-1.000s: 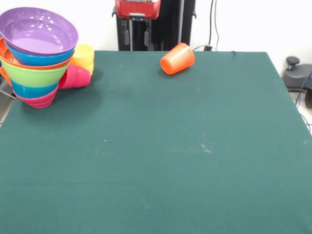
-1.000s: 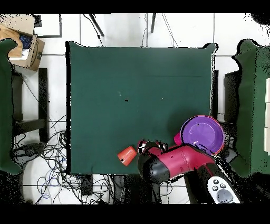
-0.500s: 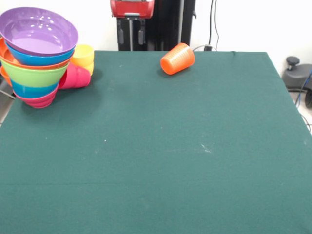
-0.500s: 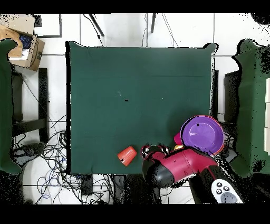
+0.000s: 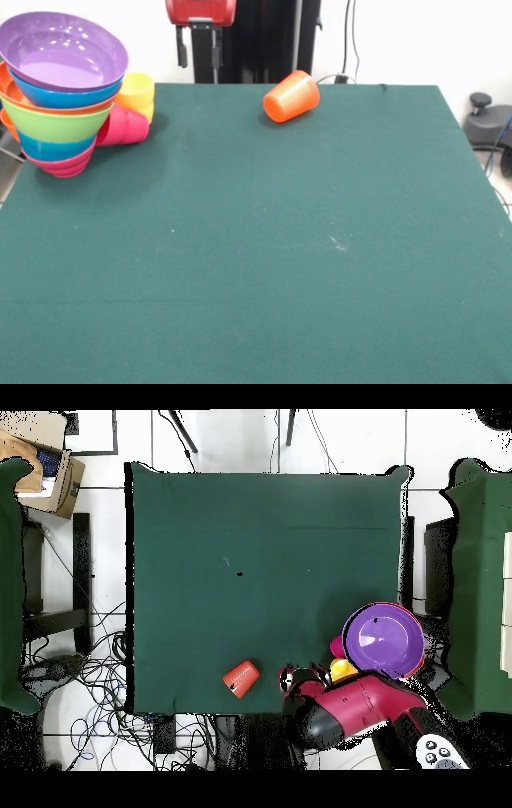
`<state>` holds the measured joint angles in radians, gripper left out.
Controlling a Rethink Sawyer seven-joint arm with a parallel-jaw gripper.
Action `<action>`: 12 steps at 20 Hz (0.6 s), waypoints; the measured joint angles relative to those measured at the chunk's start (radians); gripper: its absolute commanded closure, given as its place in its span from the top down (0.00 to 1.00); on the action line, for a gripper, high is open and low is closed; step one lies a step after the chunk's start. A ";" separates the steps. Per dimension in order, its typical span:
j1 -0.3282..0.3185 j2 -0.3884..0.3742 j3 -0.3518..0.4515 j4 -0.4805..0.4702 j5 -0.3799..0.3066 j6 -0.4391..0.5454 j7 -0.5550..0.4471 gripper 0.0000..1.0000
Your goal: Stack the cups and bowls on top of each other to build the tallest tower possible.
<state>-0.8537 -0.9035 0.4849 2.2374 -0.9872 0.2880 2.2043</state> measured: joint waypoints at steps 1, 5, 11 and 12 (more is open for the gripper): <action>-0.006 0.000 0.004 0.002 -0.004 0.000 0.000 1.00; -0.017 0.002 0.018 0.007 -0.021 0.000 0.000 1.00; -0.021 0.025 0.029 0.007 -0.046 0.000 0.000 1.00; -0.025 0.028 0.031 0.007 -0.049 0.000 0.000 1.00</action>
<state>-0.8784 -0.8755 0.5159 2.2443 -1.0359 0.2880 2.2043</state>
